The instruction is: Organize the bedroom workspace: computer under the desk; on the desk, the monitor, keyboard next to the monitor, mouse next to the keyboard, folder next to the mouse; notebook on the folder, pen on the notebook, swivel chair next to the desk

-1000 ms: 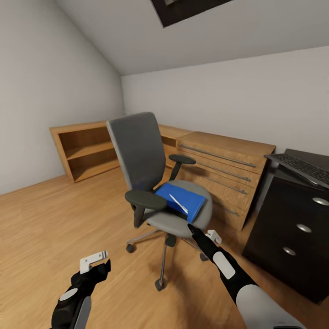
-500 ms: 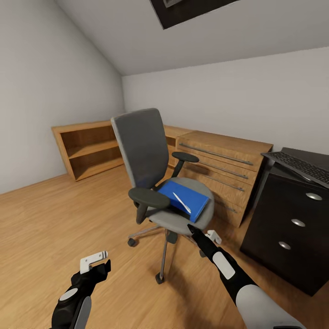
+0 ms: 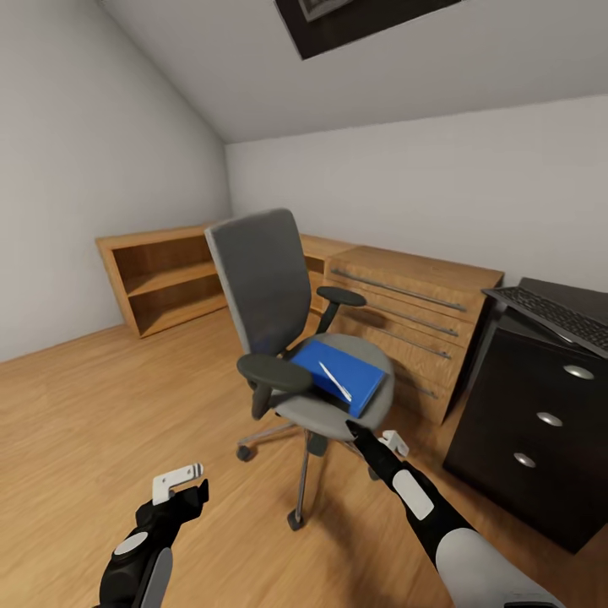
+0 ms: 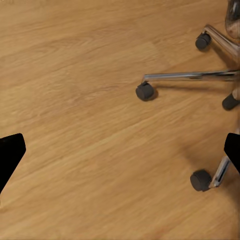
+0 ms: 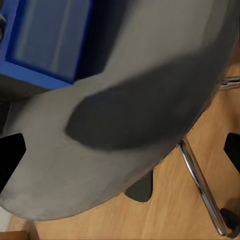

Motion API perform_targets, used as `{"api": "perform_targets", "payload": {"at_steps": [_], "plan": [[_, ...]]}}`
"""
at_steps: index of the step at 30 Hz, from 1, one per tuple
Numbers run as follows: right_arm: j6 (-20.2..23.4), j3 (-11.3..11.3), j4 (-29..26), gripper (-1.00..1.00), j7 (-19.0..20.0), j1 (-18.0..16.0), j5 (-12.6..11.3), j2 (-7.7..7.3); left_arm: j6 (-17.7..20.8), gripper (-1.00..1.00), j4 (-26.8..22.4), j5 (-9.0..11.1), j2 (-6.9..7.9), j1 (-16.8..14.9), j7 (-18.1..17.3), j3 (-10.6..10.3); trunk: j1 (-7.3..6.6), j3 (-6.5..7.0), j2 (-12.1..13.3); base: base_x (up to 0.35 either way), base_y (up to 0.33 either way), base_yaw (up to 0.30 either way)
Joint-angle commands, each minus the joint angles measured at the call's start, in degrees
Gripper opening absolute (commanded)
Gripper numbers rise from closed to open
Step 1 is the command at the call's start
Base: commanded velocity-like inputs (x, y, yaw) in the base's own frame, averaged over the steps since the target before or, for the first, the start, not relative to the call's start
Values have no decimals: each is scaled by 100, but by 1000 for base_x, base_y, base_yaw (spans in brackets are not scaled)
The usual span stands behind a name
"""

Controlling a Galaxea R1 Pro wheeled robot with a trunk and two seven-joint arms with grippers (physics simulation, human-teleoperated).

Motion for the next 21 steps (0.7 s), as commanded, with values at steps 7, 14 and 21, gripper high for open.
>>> {"api": "perform_targets", "payload": {"at_steps": [7,14,21], "plan": [[31,-9,-5,100,21,-2,-55,4,17,100,30,59,-3,-3,39,-38,-46,31,79,0,0,0],[31,-3,-9,100,22,-2,-55,4,17,100,52,60,-3,-3,35,-52,-46,31,79,0,0,0],[31,7,-5,100,21,-2,-48,11,17,100,75,64,-3,-3,34,-53,-46,31,79,-47,0,0]]}}
